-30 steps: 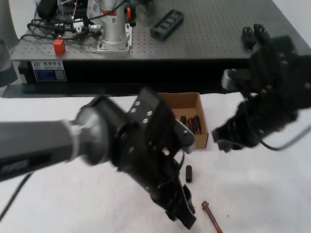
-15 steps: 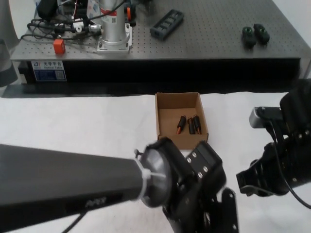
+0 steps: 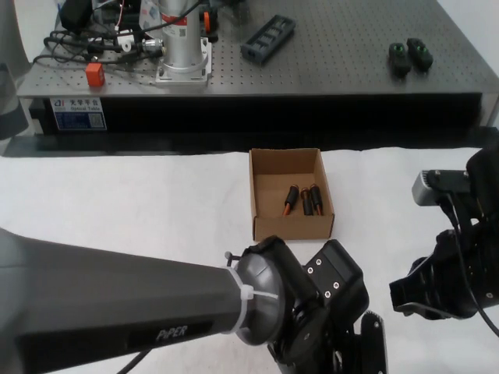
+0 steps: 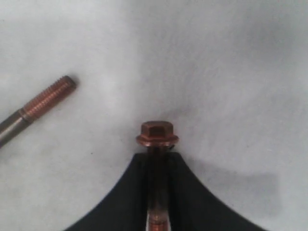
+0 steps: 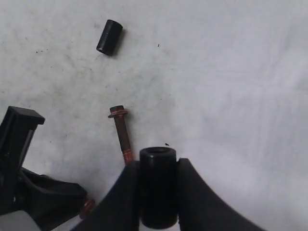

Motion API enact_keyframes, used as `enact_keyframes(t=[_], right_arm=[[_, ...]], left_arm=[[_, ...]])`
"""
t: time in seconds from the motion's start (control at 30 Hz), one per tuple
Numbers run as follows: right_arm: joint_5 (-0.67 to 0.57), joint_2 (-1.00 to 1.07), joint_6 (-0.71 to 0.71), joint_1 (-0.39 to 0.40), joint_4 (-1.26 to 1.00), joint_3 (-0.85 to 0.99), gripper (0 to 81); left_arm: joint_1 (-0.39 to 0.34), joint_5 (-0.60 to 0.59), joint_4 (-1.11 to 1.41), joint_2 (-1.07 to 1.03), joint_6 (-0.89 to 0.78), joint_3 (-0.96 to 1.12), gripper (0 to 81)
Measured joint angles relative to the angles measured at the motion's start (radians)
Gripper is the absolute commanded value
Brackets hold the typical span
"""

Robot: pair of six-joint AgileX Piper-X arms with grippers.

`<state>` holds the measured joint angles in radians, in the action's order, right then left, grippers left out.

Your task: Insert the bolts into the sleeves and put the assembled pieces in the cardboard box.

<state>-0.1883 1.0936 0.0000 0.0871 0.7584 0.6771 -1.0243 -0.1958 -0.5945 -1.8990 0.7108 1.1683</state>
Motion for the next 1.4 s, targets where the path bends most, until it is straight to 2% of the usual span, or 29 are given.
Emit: enact_keyframes(t=[0.1, 0.17, 0.23, 0.27, 0.33, 0.37, 0.4, 0.43, 0.47, 0.53, 0.6, 0.7, 0.83, 0.97, 1.4], right_arm=[[0.0, -0.038, 0.0, 0.0, -0.006, -0.017, 2.1], [-0.002, -0.086, 0.0, 0.0, -0.016, -0.039, 2.1], [-0.037, -0.166, 0.0, 0.0, -0.048, -0.093, 2.1], [-0.06, -0.186, 0.0, 0.0, -0.056, -0.111, 2.1], [-0.099, -0.206, 0.0, 0.0, -0.069, -0.135, 2.1], [-0.151, -0.221, 0.011, 0.0, -0.088, -0.159, 2.1], [-0.276, -0.234, 0.039, 0.013, -0.148, -0.211, 2.1], [-0.344, -0.234, 0.058, 0.026, -0.192, -0.238, 2.1], [-0.357, -0.234, 0.063, 0.029, -0.192, -0.244, 2.1], [-0.456, -0.229, 0.115, 0.067, -0.292, -0.292, 2.1], [-0.489, -0.226, 0.147, 0.092, -0.354, -0.313, 2.1], [-0.528, -0.207, 0.242, 0.172, -0.552, -0.345, 2.1], [-0.521, -0.177, 0.323, 0.221, -0.758, -0.348, 2.1], [-0.46, -0.154, 0.404, 0.233, -0.951, -0.348, 2.1], [-0.453, -0.151, 0.429, 0.235, -1.003, -0.348, 2.1]], left_arm=[[0.0, 0.012, 0.016, 0.0, -0.057, 0.0, 0.7], [0.006, 0.065, 0.032, 0.015, -0.177, 0.0, 0.7], [0.052, 0.08, 0.066, 0.086, -0.337, -0.012, 0.7], [0.103, 0.061, 0.125, 0.162, -0.474, -0.04, 0.7], [0.167, 0.019, 0.249, 0.267, -0.63, -0.105, 0.7], [0.192, -0.004, 0.329, 0.313, -0.694, -0.142, 0.7], [0.22, -0.036, 0.421, 0.365, -0.77, -0.19, 0.7], [0.244, -0.073, 0.53, 0.414, -0.849, -0.245, 0.7], [0.262, -0.109, 0.618, 0.454, -0.911, -0.296, 0.7], [0.274, -0.142, 0.726, 0.484, -0.986, -0.341, 0.7], [0.29, -0.207, 0.915, 0.513, -1.126, -0.416, 0.7], [0.299, -0.284, 1.064, 0.517, -1.275, -0.477, 0.7], [0.299, -0.33, 1.104, 0.515, -1.326, -0.498, 0.7], [0.299, -0.351, 1.116, 0.515, -1.342, -0.499, 0.7], [0.299, -0.368, 1.123, 0.515, -1.352, -0.499, 0.7]])
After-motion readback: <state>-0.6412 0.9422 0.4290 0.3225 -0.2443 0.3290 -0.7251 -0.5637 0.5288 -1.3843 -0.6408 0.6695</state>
